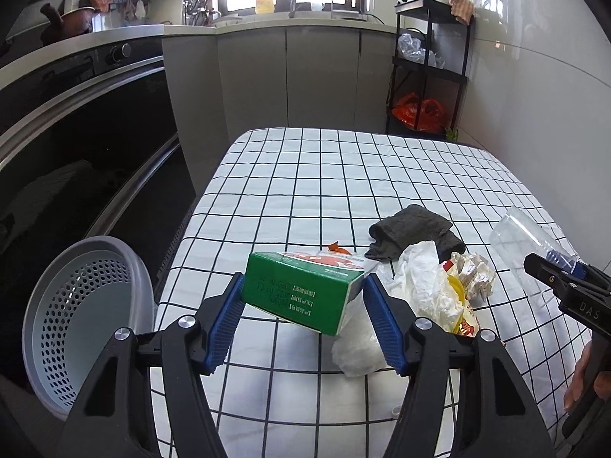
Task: Collect trash
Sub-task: 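Close the right tool on the clear cup while the left tool grasps the green carton, then carry the cup with the right tool while the left tool carries the carton over the basket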
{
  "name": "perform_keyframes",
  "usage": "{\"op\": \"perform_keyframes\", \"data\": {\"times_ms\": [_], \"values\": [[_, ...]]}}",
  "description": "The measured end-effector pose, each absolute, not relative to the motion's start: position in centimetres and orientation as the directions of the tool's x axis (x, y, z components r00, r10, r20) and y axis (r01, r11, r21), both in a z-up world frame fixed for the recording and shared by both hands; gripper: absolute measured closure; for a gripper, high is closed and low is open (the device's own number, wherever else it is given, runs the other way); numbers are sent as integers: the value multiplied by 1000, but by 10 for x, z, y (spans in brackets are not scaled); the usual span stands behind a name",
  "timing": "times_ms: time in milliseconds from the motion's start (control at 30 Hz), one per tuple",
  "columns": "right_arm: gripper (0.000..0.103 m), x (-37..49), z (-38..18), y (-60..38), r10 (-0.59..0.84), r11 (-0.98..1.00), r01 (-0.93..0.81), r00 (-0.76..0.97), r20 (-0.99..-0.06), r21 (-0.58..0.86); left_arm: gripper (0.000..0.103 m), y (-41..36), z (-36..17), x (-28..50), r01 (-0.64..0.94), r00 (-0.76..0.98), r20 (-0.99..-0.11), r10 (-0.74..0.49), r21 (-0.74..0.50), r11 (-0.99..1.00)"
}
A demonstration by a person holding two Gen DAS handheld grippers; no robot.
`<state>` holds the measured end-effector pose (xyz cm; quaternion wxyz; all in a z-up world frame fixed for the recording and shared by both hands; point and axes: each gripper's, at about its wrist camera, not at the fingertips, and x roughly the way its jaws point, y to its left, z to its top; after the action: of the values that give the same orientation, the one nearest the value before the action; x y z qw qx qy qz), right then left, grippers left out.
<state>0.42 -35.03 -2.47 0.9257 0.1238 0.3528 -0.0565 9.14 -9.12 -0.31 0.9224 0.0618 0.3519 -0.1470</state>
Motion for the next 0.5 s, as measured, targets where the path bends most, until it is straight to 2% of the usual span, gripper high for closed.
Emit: {"op": "perform_keyframes", "data": {"times_ms": [167, 500], "values": [[35, 0, -16, -326, 10, 966, 163, 750, -662, 200, 42, -66, 0, 88, 281, 710, -670, -215, -10, 960], [35, -4, 9, -260, 94, 972, 67, 769, -632, 226, 42, -11, 24, 66, 213, 764, -622, -171, -6, 977]]}}
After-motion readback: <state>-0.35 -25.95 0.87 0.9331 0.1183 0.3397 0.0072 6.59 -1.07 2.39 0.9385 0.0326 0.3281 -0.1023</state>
